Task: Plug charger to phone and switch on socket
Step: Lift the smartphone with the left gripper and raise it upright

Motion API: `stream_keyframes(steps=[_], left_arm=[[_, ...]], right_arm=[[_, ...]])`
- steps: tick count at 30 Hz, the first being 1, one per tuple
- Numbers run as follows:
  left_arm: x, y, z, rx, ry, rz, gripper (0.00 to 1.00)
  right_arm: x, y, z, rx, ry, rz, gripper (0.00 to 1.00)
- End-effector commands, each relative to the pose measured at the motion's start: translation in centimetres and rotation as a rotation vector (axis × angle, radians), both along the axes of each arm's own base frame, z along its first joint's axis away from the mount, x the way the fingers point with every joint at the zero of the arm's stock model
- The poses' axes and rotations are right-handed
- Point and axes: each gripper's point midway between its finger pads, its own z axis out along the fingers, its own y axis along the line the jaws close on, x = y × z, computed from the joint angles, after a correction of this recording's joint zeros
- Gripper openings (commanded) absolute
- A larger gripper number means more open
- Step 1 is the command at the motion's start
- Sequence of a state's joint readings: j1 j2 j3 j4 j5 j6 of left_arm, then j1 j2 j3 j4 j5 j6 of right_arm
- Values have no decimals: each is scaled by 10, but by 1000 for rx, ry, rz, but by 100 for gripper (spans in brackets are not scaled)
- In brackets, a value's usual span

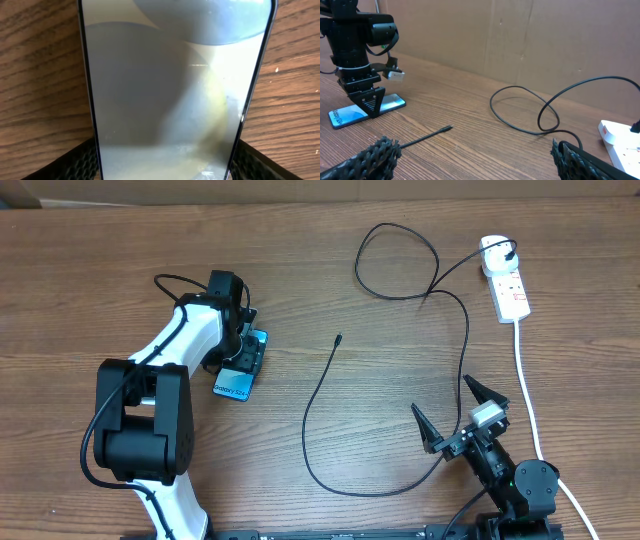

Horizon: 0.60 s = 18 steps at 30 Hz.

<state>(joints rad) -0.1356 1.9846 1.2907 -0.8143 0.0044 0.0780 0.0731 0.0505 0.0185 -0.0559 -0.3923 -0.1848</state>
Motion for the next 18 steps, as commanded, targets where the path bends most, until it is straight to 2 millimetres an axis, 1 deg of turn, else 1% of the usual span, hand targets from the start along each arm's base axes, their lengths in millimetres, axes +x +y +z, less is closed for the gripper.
stream_keyframes(steps=[1, 4, 7, 10, 13, 17, 18], left_arm=[[-16, -10, -19, -68, 88, 27, 73], [-17, -11, -19, -70, 94, 42, 72], [-19, -18, -17, -113, 108, 41, 72], [-23, -29, -13, -174, 132, 45, 70], [-28, -41, -6, -247, 170, 88, 67], [-30, -63, 9, -378, 218, 142, 69], [-30, -69, 13, -409, 229, 162, 71]], right_arm=[[0, 0, -4, -3, 4, -1, 100], [0, 0, -4, -3, 5, -1, 100], [0, 0, -4, -3, 5, -1, 100], [0, 0, -4, -3, 5, -1, 100], [0, 0, -4, -3, 5, -1, 100], [0, 0, -4, -3, 5, -1, 100], [0, 0, -4, -3, 5, -1, 100]])
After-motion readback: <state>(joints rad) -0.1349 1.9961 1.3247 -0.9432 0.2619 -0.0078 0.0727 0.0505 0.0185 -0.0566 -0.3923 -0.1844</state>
